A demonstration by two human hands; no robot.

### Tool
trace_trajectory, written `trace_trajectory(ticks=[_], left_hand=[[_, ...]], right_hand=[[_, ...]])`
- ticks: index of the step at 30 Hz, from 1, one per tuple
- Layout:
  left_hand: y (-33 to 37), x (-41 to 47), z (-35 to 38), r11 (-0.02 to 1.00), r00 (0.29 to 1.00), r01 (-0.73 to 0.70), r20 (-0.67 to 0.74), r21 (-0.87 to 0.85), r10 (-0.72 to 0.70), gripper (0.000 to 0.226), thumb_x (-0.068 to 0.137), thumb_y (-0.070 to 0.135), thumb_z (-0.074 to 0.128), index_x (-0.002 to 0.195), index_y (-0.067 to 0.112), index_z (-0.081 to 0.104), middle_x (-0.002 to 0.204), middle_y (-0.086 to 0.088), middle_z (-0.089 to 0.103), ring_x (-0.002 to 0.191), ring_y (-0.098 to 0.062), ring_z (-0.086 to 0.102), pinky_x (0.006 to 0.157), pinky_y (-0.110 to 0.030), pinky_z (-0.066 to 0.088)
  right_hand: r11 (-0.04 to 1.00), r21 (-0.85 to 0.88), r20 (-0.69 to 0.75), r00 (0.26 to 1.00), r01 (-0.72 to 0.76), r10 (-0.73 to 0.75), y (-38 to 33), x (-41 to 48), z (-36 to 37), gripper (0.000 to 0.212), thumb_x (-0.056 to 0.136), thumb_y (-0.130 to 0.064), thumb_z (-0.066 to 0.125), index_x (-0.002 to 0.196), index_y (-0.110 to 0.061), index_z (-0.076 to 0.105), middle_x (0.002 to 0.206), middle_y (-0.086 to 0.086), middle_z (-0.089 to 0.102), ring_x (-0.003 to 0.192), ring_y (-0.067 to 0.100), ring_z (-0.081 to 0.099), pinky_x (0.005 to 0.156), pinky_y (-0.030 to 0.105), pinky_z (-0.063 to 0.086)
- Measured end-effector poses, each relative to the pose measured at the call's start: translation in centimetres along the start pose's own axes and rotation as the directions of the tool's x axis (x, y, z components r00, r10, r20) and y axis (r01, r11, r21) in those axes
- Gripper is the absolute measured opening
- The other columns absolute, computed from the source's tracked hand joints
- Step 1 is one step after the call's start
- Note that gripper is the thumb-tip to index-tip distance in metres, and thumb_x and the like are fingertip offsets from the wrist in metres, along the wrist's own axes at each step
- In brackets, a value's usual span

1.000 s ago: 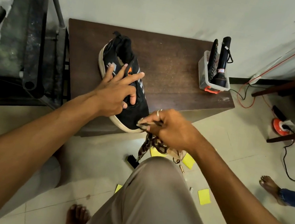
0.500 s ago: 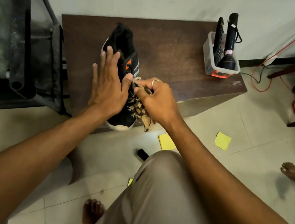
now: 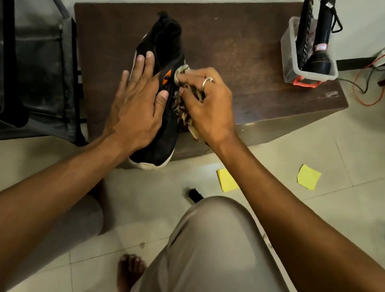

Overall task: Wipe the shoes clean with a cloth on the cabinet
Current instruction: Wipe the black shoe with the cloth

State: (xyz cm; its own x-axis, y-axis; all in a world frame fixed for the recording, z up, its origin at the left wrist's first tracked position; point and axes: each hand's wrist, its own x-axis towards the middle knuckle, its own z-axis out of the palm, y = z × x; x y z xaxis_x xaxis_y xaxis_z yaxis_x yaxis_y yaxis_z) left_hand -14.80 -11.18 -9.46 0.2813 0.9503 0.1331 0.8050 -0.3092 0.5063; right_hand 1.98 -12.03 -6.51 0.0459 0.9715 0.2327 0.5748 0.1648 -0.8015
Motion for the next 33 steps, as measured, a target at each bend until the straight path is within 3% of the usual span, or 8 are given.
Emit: trace_trajectory(ticks=[5, 11, 18, 22, 25, 28, 31, 33], left_hand=[[0.0, 0.0, 0.2, 1.000, 1.000, -0.005, -0.011, 0.012, 0.005, 0.054, 0.110, 0.028, 0.028, 0.162, 0.017, 0.017, 0.171, -0.008, 0.004, 0.158, -0.020, 0.000, 0.128, -0.044, 0.003], [0.2, -0.1, 0.0, 1.000, 1.000, -0.001, 0.006, 0.017, 0.001, 0.054, 0.110, 0.028, 0.027, 0.162, 0.015, 0.015, 0.171, -0.008, 0.004, 0.158, -0.021, -0.001, 0.127, -0.044, 0.001], [0.2, 0.0, 0.0, 1.000, 1.000, 0.008, -0.008, 0.014, -0.008, 0.055, 0.110, 0.027, 0.027, 0.162, 0.015, 0.016, 0.171, -0.008, 0.005, 0.158, -0.020, 0.000, 0.127, -0.042, 0.001], [0.4, 0.0, -0.1, 1.000, 1.000, 0.021, 0.014, 0.005, -0.021, 0.054, 0.110, 0.027, 0.028, 0.161, 0.014, 0.020, 0.171, -0.009, 0.004, 0.158, -0.021, -0.002, 0.127, -0.043, 0.000], [0.7, 0.2, -0.3, 0.993, 0.997, 0.081, 0.018, -0.086, -0.079, 0.055, 0.109, 0.030, 0.029, 0.162, 0.020, 0.020, 0.171, -0.006, 0.001, 0.158, -0.018, -0.005, 0.127, -0.040, -0.003], [1.1, 0.2, -1.0, 0.934, 0.985, 0.164, 0.006, -0.317, -0.171, 0.062, 0.107, 0.043, 0.033, 0.162, 0.022, 0.017, 0.172, 0.001, -0.002, 0.156, -0.010, -0.008, 0.127, -0.038, -0.005], [1.4, 0.1, -1.7, 0.862, 0.969, 0.232, 0.031, -0.450, -0.244, 0.084, 0.100, 0.061, 0.044, 0.163, 0.021, 0.007, 0.171, 0.004, -0.006, 0.156, -0.009, -0.009, 0.128, -0.039, -0.004], [1.3, 0.2, -2.0, 0.817, 0.955, 0.282, 0.068, -0.504, -0.287, 0.098, 0.091, 0.069, 0.053, 0.163, 0.025, 0.004, 0.171, 0.006, -0.005, 0.156, -0.011, -0.008, 0.128, -0.041, 0.001]], right_hand=[[0.999, 0.011, 0.184, 0.982, -0.051, 0.048, 0.7, -3.8, -1.2, 0.024, 0.089, -0.002, 0.075, 0.111, -0.009, 0.079, 0.108, 0.003, 0.067, 0.101, 0.005, 0.065, 0.093, 0.013, 0.048], [0.998, 0.049, -0.036, 0.999, -0.029, 0.030, 0.4, 1.1, 0.3, 0.021, 0.087, -0.002, 0.075, 0.106, -0.007, 0.079, 0.105, -0.001, 0.070, 0.100, 0.005, 0.068, 0.095, 0.020, 0.053], [0.985, 0.058, 0.213, 0.966, -0.160, 0.144, -0.1, -4.5, -1.4, 0.023, 0.089, -0.003, 0.075, 0.109, -0.012, 0.079, 0.105, -0.004, 0.068, 0.102, 0.002, 0.065, 0.094, 0.012, 0.047], [0.986, 0.052, 0.065, 0.986, -0.155, 0.152, 0.1, -0.4, -0.3, 0.022, 0.090, -0.006, 0.075, 0.110, -0.013, 0.078, 0.103, -0.011, 0.067, 0.098, -0.006, 0.063, 0.095, 0.010, 0.047], [0.949, 0.201, 0.021, 0.969, -0.244, 0.245, 0.1, 1.1, 0.6, 0.025, 0.091, -0.004, 0.072, 0.115, -0.010, 0.076, 0.115, -0.002, 0.074, 0.110, 0.005, 0.068, 0.105, 0.027, 0.052], [0.878, 0.329, 0.090, 0.937, -0.348, 0.337, -0.3, -1.1, 0.3, 0.027, 0.093, -0.002, 0.069, 0.120, -0.007, 0.074, 0.118, 0.003, 0.075, 0.113, 0.011, 0.070, 0.105, 0.036, 0.054], [0.948, 0.189, 0.099, 0.965, -0.257, 0.242, -0.9, -2.7, -0.1, 0.022, 0.092, -0.007, 0.071, 0.113, -0.014, 0.077, 0.109, -0.004, 0.074, 0.106, 0.007, 0.068, 0.099, 0.030, 0.055], [0.994, 0.020, 0.137, 0.985, -0.105, 0.101, -1.7, -2.4, 0.1, 0.013, 0.092, -0.007, 0.068, 0.099, -0.013, 0.077, 0.095, -0.008, 0.067, 0.091, 0.004, 0.064, 0.084, 0.021, 0.052]])
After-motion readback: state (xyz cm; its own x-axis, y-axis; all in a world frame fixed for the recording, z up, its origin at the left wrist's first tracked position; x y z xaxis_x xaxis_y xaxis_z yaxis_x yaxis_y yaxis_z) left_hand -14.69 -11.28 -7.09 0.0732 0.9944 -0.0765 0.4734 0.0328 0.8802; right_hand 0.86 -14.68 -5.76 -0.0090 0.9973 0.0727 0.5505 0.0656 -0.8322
